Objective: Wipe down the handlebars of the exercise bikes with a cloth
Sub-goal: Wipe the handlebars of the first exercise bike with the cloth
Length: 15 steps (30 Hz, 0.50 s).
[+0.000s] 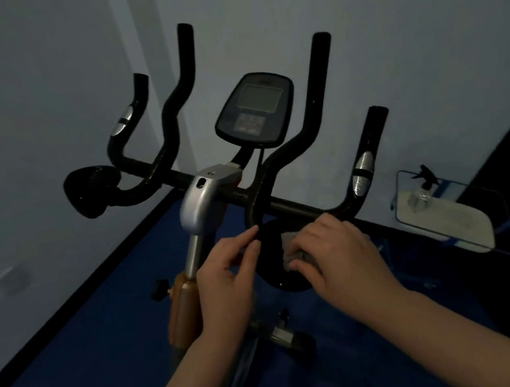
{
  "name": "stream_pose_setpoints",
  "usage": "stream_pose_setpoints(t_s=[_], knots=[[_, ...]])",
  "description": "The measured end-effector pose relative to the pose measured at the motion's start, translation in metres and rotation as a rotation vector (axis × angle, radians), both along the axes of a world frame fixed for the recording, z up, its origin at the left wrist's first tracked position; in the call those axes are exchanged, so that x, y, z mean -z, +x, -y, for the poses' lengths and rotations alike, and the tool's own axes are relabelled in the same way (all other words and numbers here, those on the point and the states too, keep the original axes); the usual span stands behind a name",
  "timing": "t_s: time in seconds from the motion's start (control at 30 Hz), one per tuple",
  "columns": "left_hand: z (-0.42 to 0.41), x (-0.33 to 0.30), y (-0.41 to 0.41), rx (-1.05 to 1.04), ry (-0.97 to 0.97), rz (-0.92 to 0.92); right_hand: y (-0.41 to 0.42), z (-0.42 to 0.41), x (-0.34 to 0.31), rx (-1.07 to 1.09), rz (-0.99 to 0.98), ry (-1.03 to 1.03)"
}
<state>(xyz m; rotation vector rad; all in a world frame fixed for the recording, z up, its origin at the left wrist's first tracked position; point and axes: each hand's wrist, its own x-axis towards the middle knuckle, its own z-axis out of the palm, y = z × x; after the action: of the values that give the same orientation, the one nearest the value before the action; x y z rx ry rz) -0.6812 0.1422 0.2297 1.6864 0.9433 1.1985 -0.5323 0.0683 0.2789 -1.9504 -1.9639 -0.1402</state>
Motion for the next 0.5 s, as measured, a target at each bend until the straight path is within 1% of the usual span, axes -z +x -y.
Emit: stream_pose_setpoints(t_s=[0.07,0.13,0.2,0.27,0.4,0.43,0.5], knots=[[-0.004,-0.002,-0.004,0.055,-0.054,0.031,-0.003,-0.004,-0.006,0.035,-0.143,0.006],[-0.010,-0.005,-0.007,0.113,-0.108,0.072,-0.010,-0.016,-0.007,0.103,-0.271,0.095],[-0.013,-0.006,-0.009,0.149,-0.150,0.112,-0.024,-0.024,-0.001,0.177,-0.236,0.140],[-0.013,-0.005,-0.009,0.156,-0.172,0.142,-0.034,-0.020,0.009,0.172,-0.167,0.150],[-0.013,-0.002,-0.007,0.147,-0.166,0.142,-0.014,0.002,0.013,-0.059,0.015,-0.003],[-0.014,-0.002,-0.008,0.154,-0.173,0.149,-0.008,0.001,0.009,-0.089,-0.011,-0.010],[-0.017,-0.002,-0.009,0.178,-0.198,0.176,-0.009,-0.008,0.003,-0.033,-0.164,0.072]])
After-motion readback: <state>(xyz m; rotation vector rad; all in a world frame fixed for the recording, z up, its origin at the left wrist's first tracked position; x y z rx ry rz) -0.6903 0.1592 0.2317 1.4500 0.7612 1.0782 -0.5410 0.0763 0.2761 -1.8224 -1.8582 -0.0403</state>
